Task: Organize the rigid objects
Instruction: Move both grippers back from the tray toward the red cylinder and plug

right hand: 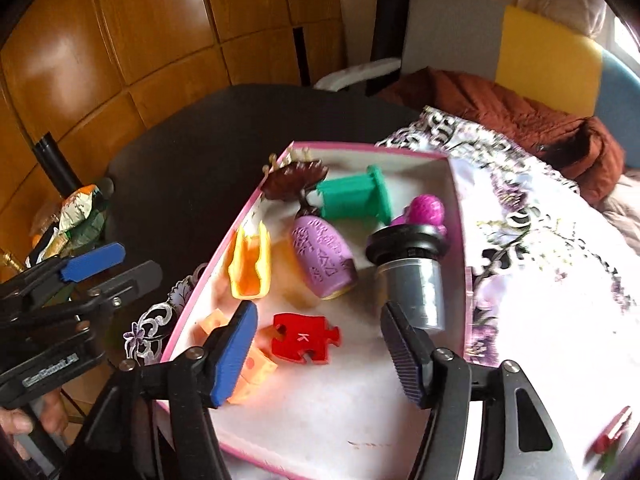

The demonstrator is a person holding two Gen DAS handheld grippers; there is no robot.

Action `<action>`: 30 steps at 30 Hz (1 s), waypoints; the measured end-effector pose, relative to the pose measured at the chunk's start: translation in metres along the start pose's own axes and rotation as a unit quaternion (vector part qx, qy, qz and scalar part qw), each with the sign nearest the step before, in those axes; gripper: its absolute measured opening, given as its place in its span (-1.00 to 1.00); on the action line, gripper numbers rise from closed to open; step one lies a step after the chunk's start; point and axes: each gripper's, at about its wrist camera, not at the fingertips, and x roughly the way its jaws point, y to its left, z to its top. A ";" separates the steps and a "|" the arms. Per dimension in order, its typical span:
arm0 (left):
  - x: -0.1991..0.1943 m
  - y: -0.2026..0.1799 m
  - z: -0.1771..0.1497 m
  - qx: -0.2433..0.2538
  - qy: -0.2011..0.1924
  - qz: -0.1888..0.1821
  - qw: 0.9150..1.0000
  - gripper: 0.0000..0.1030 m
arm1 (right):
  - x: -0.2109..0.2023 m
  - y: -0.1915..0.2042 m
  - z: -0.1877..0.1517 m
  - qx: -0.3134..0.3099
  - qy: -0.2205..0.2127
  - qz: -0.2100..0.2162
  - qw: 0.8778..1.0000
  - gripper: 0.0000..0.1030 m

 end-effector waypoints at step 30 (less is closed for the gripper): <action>-0.008 -0.106 0.005 0.123 0.012 -0.093 0.988 0.17 | -0.155 -0.287 -0.113 0.300 -0.060 -0.265 0.914 0.52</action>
